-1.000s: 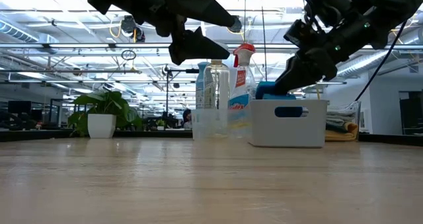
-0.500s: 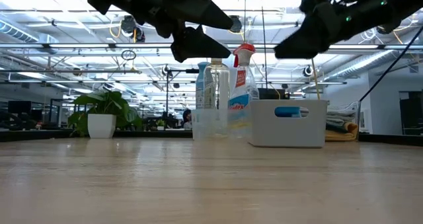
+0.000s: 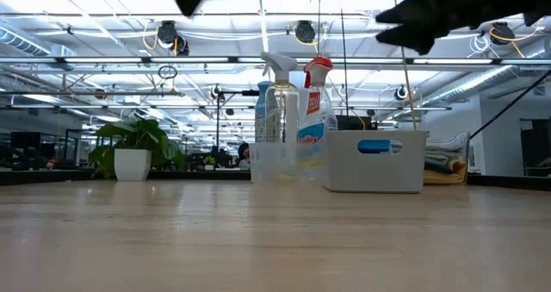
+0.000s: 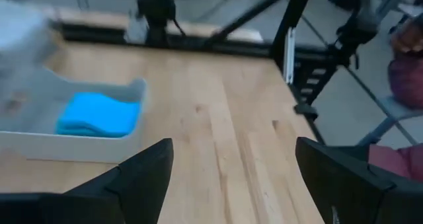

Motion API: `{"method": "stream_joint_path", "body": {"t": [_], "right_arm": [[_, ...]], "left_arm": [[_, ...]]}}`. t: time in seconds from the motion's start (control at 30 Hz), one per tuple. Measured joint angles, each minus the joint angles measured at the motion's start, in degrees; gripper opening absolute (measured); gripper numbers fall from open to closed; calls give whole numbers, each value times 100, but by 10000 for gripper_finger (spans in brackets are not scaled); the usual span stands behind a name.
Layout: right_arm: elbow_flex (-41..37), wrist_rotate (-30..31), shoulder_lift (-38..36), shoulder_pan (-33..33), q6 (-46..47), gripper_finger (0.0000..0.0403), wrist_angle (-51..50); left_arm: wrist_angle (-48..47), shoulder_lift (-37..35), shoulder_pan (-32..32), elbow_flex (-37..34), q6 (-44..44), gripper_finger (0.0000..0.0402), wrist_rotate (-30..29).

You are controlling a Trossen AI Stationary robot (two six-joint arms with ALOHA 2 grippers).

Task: Pick & Place Kitchen Items
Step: Return to Home Position

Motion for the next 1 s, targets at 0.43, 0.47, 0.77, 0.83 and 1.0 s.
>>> {"method": "stream_joint_path", "body": {"t": [0.43, 0.47, 0.77, 0.83, 1.0], "right_arm": [[3, 2, -1991, -1, -212, 269, -1530], [3, 2, -2105, 0, -208, 268, -1579], [3, -7, -2863, 1, -57, 272, -1992], [3, -7, -3010, -1, -53, 271, -2084], [3, -9, -3336, 1, -16, 268, -2303]], "left_arm": [[-2375, -3606, 94, -472, 557, 324, -861], [-2267, -3775, 66, -703, 553, 324, -1027], [-560, -5079, 51, -3148, 316, 324, -2423], [-242, -5286, 55, -3594, 257, 324, -2753], [116, -5807, 113, -4374, 58, 324, -3450]]}}
